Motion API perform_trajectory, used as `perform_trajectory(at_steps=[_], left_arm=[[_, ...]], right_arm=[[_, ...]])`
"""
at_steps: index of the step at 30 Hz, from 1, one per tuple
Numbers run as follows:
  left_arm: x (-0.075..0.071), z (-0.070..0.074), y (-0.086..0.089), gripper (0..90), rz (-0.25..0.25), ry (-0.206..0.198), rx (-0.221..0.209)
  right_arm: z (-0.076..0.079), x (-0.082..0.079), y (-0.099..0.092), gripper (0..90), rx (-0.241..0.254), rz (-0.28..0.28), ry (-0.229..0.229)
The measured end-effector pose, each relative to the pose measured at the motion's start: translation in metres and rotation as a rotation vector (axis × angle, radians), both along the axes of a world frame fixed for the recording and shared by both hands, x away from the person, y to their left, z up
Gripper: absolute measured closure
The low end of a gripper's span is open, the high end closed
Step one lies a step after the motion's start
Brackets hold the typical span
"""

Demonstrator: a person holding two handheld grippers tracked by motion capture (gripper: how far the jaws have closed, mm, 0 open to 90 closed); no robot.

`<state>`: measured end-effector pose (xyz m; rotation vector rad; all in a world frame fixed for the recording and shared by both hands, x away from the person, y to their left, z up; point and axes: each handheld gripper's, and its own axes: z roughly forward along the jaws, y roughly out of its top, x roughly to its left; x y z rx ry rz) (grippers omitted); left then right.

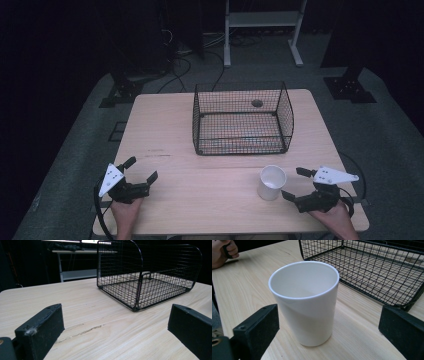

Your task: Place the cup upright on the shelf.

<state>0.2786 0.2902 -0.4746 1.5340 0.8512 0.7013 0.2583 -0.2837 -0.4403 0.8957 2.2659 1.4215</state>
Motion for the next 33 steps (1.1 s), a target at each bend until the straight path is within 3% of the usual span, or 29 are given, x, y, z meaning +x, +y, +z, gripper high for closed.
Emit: perform_trajectory(at_steps=[10,21,33], left_arm=[[0.000,0.000,-0.001,0.0,0.000,-0.002,0.001],[0.000,0.000,-0.001,0.0,-0.001,-0.004,0.003],[0.000,0.000,-0.001,0.0,-0.002,-0.005,0.004]], right_arm=[[-0.002,0.010,0.011,1.8,-0.002,0.022,0.025],[-0.005,0.018,0.015,1.9,-0.021,0.003,0.039],[-0.006,0.027,0.038,1.9,-0.022,0.030,0.036]])
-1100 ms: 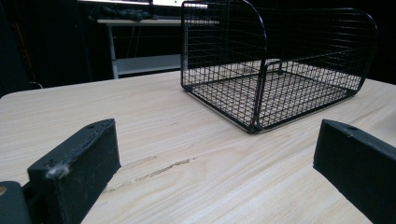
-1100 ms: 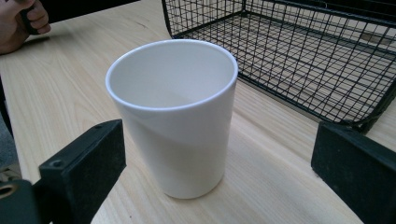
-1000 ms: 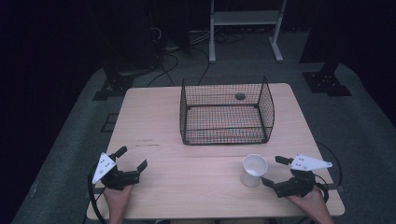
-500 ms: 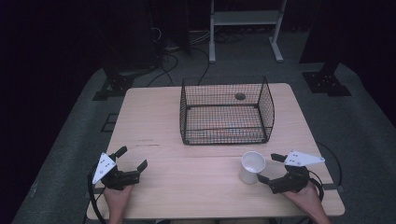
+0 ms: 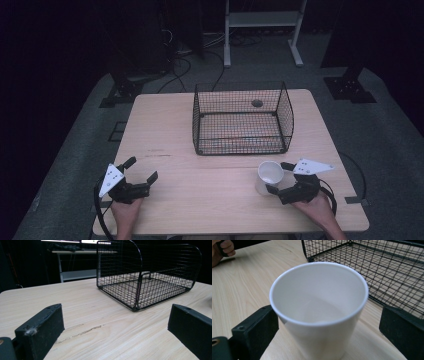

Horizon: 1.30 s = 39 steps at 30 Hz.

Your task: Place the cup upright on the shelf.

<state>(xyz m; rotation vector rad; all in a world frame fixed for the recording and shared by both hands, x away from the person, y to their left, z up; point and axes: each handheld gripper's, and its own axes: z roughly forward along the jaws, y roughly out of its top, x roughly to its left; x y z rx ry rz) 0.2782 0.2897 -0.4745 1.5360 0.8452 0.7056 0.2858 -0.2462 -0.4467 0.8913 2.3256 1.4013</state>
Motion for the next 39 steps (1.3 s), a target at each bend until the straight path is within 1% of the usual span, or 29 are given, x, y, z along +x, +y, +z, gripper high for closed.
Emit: perform_trajectory(at_steps=[3,6,7,8,9,10,11,13,17,21,22,25,26,27,28,32,33,35,36,39], left_arm=[[0.000,0.000,0.000,0.0,0.000,0.000,0.000],[0.000,0.000,0.000,0.0,0.000,0.000,0.000],[0.000,0.000,0.000,0.0,0.000,0.000,0.000],[0.000,0.000,0.000,0.0,-0.001,-0.001,0.000],[0.000,0.000,0.000,0.0,-0.001,-0.001,0.000],[0.000,0.000,0.000,0.0,-0.001,0.000,0.000],[0.000,0.000,0.000,0.0,-0.001,-0.001,0.000],[0.000,0.000,0.000,0.0,-0.001,-0.001,0.000],[0.000,0.000,0.000,0.0,-0.002,0.000,0.000],[0.000,0.000,0.000,0.0,-0.001,0.000,0.001],[0.000,0.000,0.000,0.0,-0.001,0.000,0.001],[0.000,0.000,0.000,0.0,-0.001,0.000,0.002],[0.000,0.000,0.000,0.0,-0.001,-0.001,0.002],[0.000,0.000,0.000,0.0,-0.001,-0.001,0.002],[0.000,0.000,0.000,0.0,-0.001,-0.001,0.001],[0.000,0.000,0.000,0.0,0.000,0.000,0.001],[0.000,0.000,0.000,0.0,0.000,0.000,0.001],[0.000,0.000,0.000,0.0,0.000,0.000,0.001],[0.000,0.000,0.000,0.0,0.000,0.000,0.001],[0.000,0.000,0.000,0.0,-0.001,0.000,0.001]], right_arm=[[-0.002,0.004,0.004,1.9,-0.002,0.003,-0.001],[-0.004,0.007,0.007,2.0,0.000,-0.009,0.005],[-0.004,0.008,0.007,4.2,0.003,-0.013,0.008],[-0.004,0.008,0.007,9.2,0.009,-0.011,0.010],[-0.004,0.008,0.007,9.2,0.009,-0.011,0.010],[-0.003,0.008,0.005,15.5,0.019,-0.001,-0.001],[-0.003,0.008,0.005,17.3,0.016,-0.004,-0.005],[-0.003,0.008,0.005,18.4,0.018,0.001,-0.006],[-0.001,0.006,0.003,19.4,0.011,-0.008,-0.018],[0.001,0.006,0.001,19.5,0.013,0.000,-0.003],[0.004,0.006,-0.001,19.6,0.017,0.002,0.008],[0.008,0.006,-0.003,19.6,0.017,0.005,0.009],[0.012,0.008,-0.006,19.7,0.026,0.015,0.013],[0.012,0.008,-0.006,19.7,0.026,0.015,0.013],[0.017,0.009,-0.009,19.7,0.033,0.017,0.015],[0.023,0.011,-0.013,19.7,0.048,0.030,0.020],[0.027,0.013,-0.014,19.7,0.055,0.039,0.024],[0.028,0.013,-0.015,19.8,0.057,0.044,0.027],[0.033,0.014,-0.015,19.8,0.054,0.053,0.028],[0.039,0.016,-0.015,19.7,0.052,0.063,0.023]])
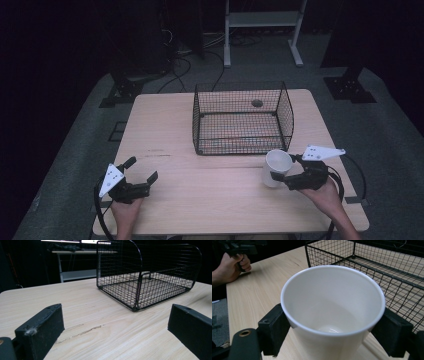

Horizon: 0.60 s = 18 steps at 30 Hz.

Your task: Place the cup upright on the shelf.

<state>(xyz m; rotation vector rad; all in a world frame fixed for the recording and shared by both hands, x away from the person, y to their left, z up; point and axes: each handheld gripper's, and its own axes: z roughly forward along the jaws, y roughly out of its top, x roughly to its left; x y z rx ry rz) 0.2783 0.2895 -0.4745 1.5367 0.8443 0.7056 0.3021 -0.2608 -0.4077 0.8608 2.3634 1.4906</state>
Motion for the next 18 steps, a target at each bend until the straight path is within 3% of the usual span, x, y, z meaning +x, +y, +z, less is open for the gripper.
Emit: perform_trajectory(at_steps=[6,18], left_arm=[[0.000,0.000,0.000,0.0,0.000,-0.002,0.000],[0.000,0.000,0.000,0.0,-0.001,-0.001,-0.002]], right_arm=[[0.011,0.004,0.001,19.8,0.025,0.035,0.020],[0.040,0.015,0.008,19.9,0.025,0.073,-0.002]])
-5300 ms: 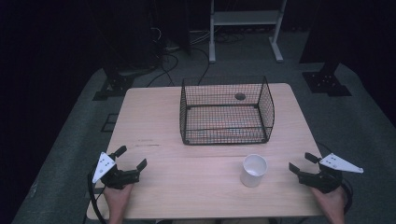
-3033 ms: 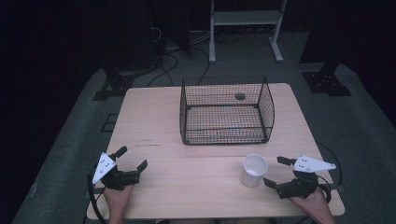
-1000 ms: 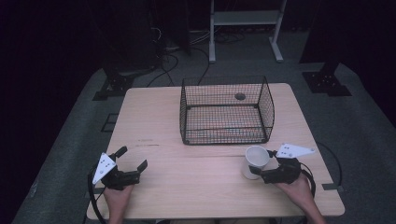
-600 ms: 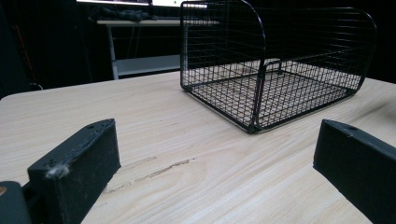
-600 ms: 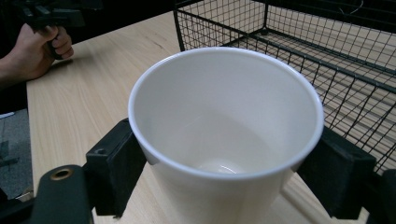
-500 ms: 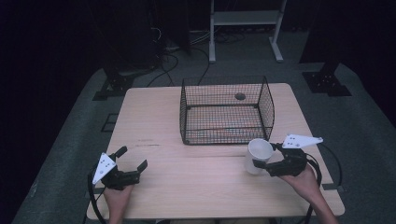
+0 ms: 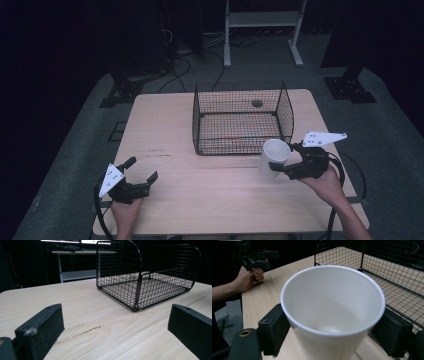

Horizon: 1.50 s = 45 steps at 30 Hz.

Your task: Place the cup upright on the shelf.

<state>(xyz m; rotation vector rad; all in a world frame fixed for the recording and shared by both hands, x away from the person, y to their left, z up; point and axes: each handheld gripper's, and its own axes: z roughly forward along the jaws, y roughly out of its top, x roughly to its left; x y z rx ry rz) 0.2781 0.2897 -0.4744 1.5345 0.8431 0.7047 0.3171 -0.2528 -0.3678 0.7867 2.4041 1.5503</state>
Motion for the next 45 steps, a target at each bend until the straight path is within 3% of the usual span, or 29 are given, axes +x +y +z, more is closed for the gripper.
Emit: perform_trajectory(at_steps=[23,45], left_arm=[[0.000,0.000,0.000,0.0,-0.004,0.002,0.001],[0.000,0.000,0.000,0.0,-0.011,0.005,-0.004]], right_arm=[[0.051,0.029,0.023,20.1,-0.016,0.071,-0.031],[0.068,0.068,0.045,20.0,-0.048,0.092,-0.003]])
